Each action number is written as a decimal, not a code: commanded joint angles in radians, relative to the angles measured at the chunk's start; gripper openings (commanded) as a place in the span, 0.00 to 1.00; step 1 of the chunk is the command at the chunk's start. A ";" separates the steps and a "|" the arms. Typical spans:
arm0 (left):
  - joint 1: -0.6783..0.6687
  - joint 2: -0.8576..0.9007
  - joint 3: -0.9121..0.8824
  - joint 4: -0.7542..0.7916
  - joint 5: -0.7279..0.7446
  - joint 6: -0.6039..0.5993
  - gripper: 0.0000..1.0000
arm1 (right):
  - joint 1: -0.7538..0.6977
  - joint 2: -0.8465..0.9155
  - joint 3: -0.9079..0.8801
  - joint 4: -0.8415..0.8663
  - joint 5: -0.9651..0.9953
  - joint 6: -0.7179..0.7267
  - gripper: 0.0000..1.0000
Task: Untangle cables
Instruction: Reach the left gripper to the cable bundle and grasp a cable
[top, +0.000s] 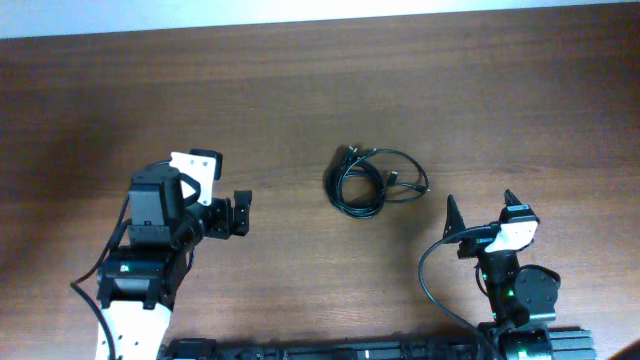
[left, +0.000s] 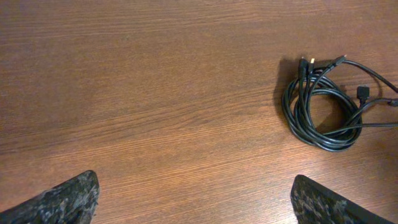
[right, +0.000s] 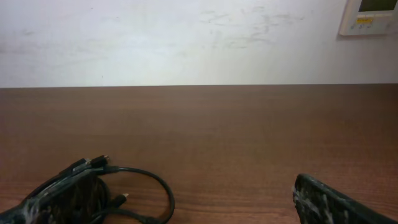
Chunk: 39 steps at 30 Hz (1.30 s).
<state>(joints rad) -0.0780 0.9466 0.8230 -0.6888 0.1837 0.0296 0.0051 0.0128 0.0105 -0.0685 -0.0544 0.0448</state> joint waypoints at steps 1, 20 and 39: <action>0.002 0.003 0.023 0.057 0.065 -0.014 0.99 | -0.006 -0.006 -0.005 -0.004 -0.016 -0.007 0.98; -0.245 0.591 0.023 0.484 0.180 -0.128 0.97 | -0.006 -0.006 -0.005 -0.004 -0.016 -0.007 0.98; -0.506 0.755 0.023 0.588 0.069 -0.522 0.50 | -0.006 -0.006 -0.005 -0.004 -0.016 -0.007 0.98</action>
<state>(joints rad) -0.5510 1.6871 0.8341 -0.0761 0.3054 -0.4492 0.0051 0.0128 0.0105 -0.0681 -0.0578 0.0441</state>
